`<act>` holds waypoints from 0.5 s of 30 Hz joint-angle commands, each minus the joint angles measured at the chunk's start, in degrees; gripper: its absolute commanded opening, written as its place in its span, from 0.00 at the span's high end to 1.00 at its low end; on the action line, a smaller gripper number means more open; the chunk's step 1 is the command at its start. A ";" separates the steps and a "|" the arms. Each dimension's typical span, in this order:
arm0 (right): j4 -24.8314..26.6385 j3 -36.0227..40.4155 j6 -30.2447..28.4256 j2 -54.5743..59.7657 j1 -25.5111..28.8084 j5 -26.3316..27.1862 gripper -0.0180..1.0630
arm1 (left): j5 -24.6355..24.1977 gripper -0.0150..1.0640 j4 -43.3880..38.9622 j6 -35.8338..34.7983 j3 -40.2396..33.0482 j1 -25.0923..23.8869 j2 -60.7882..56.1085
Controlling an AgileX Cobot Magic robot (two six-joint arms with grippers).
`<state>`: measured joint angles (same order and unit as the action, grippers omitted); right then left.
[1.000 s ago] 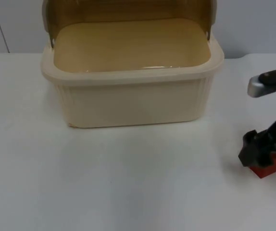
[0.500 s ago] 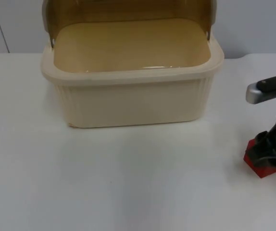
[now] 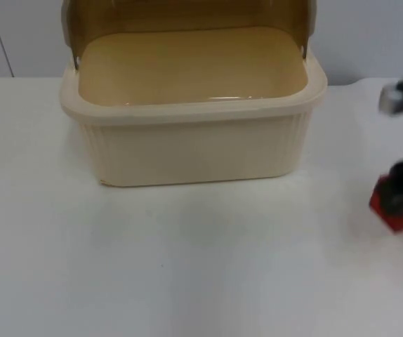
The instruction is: Open the box lid with the left hand, place the block into the box with the right hand, then close the box lid with the left hand.
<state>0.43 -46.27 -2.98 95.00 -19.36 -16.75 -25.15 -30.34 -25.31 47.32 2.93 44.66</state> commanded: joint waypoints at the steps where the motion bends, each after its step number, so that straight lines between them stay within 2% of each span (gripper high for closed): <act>1: -0.43 -3.22 0.19 -10.42 0.32 -4.94 0.98 | 0.20 0.01 -0.28 0.04 -0.17 -0.11 -0.07; 7: -0.43 -8.16 0.04 -21.66 -0.59 -8.42 0.98 | 0.15 0.01 -0.17 0.04 -0.17 -0.11 -0.07; 9: -0.43 -9.25 -2.74 -25.80 -2.16 -8.31 0.98 | 0.26 0.01 -0.17 0.04 -0.17 -0.11 -0.07; 11: -0.43 -9.27 -4.34 -29.36 -5.57 -6.32 0.98 | 0.60 0.01 -0.17 0.04 -0.17 -0.11 -0.07; 13: -0.43 -9.02 -4.34 -30.03 -6.79 -5.46 0.98 | 1.00 0.01 -0.17 0.04 -0.17 -0.11 -0.07; 15: -0.43 -7.91 -3.89 -30.13 -9.57 -1.71 0.98 | 1.71 0.01 -0.17 -0.10 -0.17 -0.11 -0.07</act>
<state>0.00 -55.13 -6.47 65.20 -26.94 -21.61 -24.68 -30.34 -25.22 47.32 2.93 44.66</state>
